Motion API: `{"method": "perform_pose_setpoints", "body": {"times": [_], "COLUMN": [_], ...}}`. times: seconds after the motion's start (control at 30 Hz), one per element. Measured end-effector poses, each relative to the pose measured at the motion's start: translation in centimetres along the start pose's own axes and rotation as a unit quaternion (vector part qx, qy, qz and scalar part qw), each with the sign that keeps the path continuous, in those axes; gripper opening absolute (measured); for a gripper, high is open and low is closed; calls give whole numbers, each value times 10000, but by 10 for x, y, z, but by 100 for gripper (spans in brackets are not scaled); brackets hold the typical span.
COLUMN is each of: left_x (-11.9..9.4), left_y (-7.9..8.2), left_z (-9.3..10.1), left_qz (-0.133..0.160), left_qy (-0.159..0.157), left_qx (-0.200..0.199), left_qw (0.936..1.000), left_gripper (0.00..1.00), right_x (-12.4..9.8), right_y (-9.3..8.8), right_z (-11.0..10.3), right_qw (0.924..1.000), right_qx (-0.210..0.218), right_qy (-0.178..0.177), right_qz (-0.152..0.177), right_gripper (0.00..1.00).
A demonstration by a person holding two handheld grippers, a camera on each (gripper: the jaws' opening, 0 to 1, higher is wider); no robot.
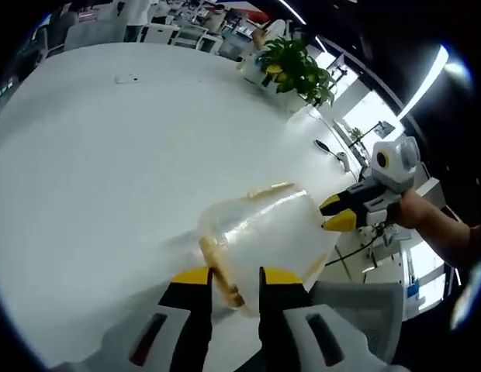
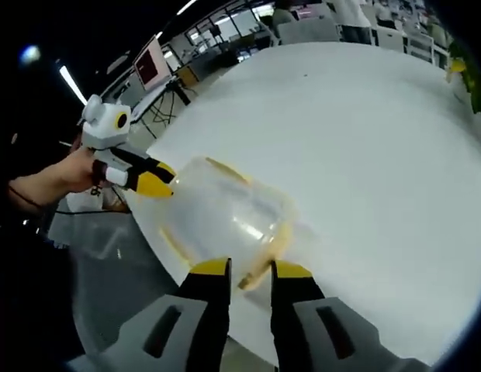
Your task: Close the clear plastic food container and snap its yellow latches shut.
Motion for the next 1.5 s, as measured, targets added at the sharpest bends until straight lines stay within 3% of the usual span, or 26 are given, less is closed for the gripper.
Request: {"method": "perform_pose_setpoints", "body": {"times": [0.17,0.3,0.47,0.67,0.7,0.77,0.93,0.97,1.03,1.13,1.2,1.3,1.37,1.5], "left_x": [0,0,0,-1,0,0,3,2,3,3,4,7,7,9], "left_y": [-1,1,6,12,14,14,18,18,17,19,19,21,23,25], "left_z": [0,3,6,16,17,20,29,30,32,29,31,38,39,43], "left_qz": [28,45,-150,-481,-477,-539,-794,-814,-866,-889,-899,-826,-829,-794], "left_qy": [6,97,323,738,803,870,1003,1031,1006,914,831,619,659,540], "left_qx": [59,410,1006,2075,2302,2474,3375,3459,3523,3431,3454,3704,3817,3921], "left_qw": [10000,9991,9943,9743,9686,9635,9326,9290,9264,9306,9304,9231,9182,9149], "left_gripper": [17,18,19,21,22,22,20,20,20,22,27,27,27,25], "right_x": [-1,-1,-1,-2,-2,-2,-3,-3,-3,-7,-10,-12,-10,-5], "right_y": [-1,-1,3,6,7,8,8,8,9,11,14,19,21,23], "right_z": [0,0,-2,-4,-4,-5,-9,-9,-8,-4,-5,-7,-9,-17], "right_qw": [9999,9999,9968,9936,9918,9879,9813,9801,9768,9777,9786,9788,9757,9700], "right_qx": [-72,-119,-769,-1096,-1236,-1494,-1834,-1893,-2051,-2012,-1958,-1912,-2064,-2318], "right_qy": [16,10,-212,-287,-325,-410,-569,-577,-573,-493,-413,-263,-198,-35], "right_qz": [85,112,83,31,54,93,156,173,226,341,479,683,707,726], "right_gripper": [17,17,19,20,20,21,22,23,23,18,21,24,23,23]}}
Point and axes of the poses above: the point that each gripper's makers call its tool centre point, and the gripper's own axes: x roughly forward along the fingers, z roughly to its right, y roughly out of its top, the point moved 7 cm from there along -x, roughly backward along the fingers, and after that the axes turned 8 degrees about -y, right-handed, at the moved point
